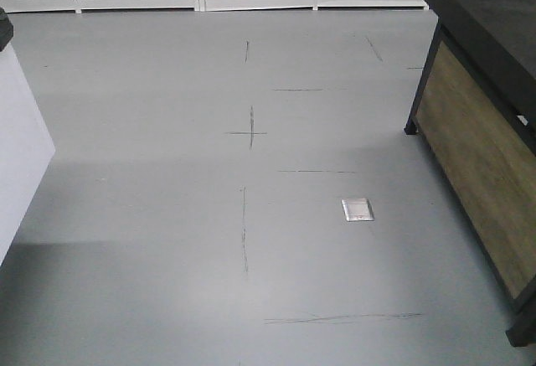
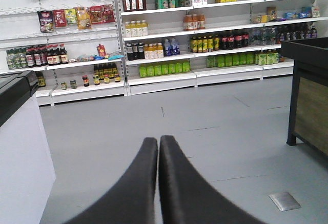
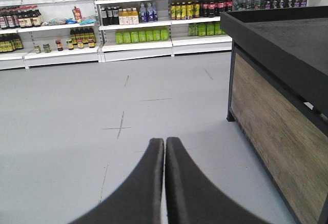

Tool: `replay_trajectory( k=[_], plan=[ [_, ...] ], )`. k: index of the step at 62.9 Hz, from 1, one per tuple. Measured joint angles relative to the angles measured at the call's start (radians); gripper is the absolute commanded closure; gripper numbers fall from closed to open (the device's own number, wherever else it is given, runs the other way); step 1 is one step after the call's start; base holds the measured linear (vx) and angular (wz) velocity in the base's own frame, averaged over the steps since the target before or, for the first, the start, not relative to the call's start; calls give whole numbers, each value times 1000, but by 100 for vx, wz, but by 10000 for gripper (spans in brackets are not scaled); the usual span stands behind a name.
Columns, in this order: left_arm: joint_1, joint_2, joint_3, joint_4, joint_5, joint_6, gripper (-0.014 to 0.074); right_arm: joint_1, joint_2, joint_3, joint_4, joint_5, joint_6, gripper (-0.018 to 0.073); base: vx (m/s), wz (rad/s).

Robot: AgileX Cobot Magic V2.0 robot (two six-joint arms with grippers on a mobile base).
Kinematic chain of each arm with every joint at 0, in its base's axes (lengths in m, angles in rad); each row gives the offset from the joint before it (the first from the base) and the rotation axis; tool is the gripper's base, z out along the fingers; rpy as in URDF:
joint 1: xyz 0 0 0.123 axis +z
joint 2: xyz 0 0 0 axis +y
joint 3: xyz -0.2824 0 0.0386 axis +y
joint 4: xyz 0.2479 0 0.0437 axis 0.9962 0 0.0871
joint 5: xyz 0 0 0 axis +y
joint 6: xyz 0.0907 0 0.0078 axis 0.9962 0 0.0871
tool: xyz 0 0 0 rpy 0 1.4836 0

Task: Pick three apples into basket with both arms
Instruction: 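Drive the base forward across the floor toward the fruit tables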

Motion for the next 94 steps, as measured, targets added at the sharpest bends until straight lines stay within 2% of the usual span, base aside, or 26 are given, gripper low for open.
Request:
replay_trajectory(
  k=[94],
  plan=[
    [0, 0, 0, 0, 0, 0, 603, 0, 0, 0, 0, 0, 0, 568, 2, 4]
  ],
)
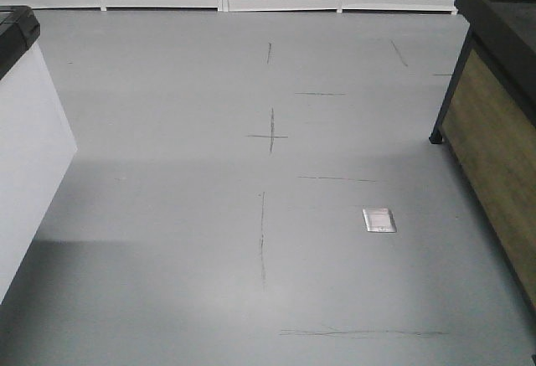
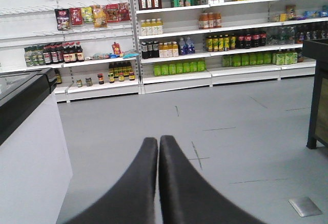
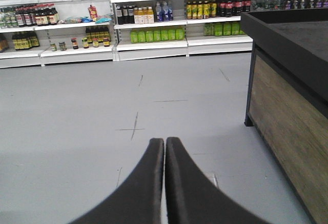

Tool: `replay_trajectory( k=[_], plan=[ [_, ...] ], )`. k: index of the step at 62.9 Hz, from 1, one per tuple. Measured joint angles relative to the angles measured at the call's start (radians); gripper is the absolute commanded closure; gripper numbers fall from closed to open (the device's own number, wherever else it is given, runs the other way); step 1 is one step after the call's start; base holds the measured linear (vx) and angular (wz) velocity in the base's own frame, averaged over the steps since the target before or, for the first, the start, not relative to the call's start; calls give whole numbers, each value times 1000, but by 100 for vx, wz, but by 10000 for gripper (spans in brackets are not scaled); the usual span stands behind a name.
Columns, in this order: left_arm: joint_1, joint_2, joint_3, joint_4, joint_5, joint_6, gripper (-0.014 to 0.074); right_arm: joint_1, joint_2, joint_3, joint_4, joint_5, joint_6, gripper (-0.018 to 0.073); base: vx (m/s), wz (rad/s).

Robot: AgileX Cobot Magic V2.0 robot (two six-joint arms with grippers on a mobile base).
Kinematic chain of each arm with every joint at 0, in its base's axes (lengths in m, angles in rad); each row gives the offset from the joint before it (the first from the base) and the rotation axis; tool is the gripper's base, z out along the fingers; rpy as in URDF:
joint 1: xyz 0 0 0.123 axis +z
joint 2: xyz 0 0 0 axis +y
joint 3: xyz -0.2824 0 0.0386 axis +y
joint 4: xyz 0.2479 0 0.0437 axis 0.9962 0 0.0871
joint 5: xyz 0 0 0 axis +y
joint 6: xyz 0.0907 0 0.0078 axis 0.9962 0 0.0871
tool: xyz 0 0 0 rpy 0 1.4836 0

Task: Pick three apples into basket with both arms
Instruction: 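Drive the base forward across the floor toward the fruit tables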

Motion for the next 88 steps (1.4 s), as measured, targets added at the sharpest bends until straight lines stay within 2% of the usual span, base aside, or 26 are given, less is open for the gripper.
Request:
replay_trajectory(
  k=[88],
  plan=[
    [0, 0, 0, 0, 0, 0, 603, 0, 0, 0, 0, 0, 0, 568, 17, -4]
  ],
)
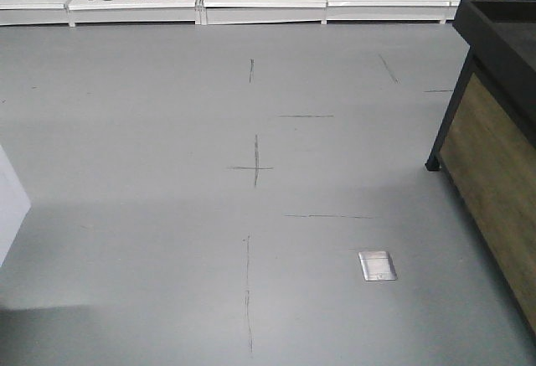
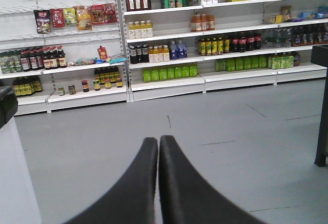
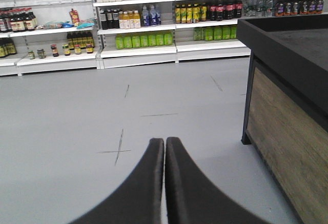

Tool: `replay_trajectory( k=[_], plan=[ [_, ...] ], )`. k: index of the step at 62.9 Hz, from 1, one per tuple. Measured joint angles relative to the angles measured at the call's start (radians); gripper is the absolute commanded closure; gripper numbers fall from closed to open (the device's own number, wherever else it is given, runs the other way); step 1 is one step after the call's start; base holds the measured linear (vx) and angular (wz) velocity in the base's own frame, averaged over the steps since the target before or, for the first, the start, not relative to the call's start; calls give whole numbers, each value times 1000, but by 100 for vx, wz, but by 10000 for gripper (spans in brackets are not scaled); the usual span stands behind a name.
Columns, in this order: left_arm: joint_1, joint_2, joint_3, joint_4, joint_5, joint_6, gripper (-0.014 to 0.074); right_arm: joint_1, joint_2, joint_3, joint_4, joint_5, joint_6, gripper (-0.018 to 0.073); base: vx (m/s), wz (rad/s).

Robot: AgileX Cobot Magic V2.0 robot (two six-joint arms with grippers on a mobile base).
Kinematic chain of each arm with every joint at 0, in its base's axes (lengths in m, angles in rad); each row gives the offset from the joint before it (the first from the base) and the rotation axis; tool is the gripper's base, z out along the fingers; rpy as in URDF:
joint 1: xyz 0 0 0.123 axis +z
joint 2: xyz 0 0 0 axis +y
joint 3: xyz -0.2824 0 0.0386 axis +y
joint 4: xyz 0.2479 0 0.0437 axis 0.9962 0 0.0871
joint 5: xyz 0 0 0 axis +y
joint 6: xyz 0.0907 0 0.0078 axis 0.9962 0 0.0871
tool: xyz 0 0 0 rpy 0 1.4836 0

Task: Pick three apples into basket with both arms
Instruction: 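Drive the base forward across the floor toward the fruit tables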

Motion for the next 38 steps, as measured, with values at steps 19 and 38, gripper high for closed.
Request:
replay_trajectory(
  k=[19, 38],
  plan=[
    [0, 0, 0, 0, 0, 0, 603, 0, 0, 0, 0, 0, 0, 568, 25, -12],
    [0, 0, 0, 0, 0, 0, 603, 0, 0, 0, 0, 0, 0, 568, 28, -17]
  ],
)
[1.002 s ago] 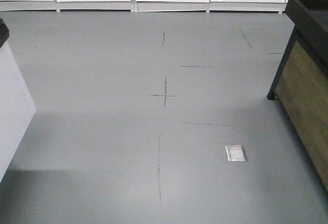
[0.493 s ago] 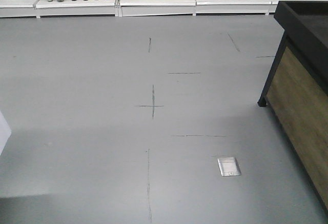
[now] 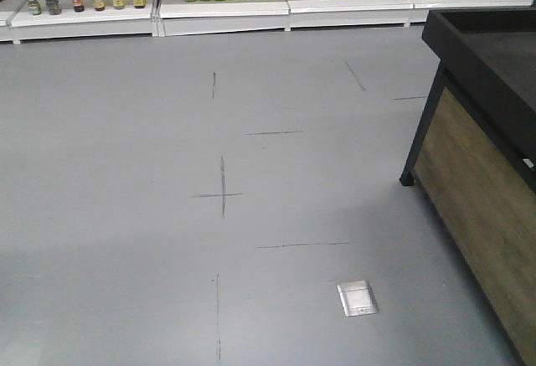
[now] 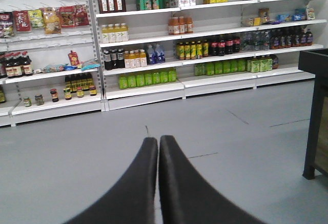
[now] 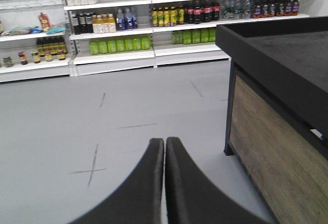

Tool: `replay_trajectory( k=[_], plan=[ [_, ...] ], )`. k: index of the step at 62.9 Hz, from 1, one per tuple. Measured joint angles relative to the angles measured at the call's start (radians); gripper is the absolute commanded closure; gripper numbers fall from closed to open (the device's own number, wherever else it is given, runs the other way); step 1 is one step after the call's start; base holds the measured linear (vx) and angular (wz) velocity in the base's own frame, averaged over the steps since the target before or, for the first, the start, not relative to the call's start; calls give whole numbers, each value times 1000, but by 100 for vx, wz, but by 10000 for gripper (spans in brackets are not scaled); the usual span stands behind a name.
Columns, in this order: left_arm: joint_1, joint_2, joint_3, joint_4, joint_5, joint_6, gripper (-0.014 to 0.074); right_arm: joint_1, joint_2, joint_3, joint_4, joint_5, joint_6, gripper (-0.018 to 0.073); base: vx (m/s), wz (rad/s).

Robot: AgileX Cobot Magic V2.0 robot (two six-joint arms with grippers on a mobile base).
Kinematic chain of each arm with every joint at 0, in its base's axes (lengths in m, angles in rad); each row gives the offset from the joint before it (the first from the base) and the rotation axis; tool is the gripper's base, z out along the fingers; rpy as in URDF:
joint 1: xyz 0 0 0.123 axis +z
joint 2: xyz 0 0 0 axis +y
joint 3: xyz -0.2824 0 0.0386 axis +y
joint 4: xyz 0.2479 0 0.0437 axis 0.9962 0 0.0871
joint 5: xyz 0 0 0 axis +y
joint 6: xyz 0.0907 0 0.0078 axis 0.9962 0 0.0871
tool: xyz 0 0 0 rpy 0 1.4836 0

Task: Pick three apples into basket with both arms
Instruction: 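Drive the base forward across the floor toward the fruit tables, then turn the base and approach the table holding the light-blue basket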

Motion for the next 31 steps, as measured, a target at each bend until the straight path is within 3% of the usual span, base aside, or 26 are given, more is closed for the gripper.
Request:
replay_trajectory(
  k=[31],
  plan=[
    [0, 0, 0, 0, 0, 0, 603, 0, 0, 0, 0, 0, 0, 568, 25, -41]
  ],
)
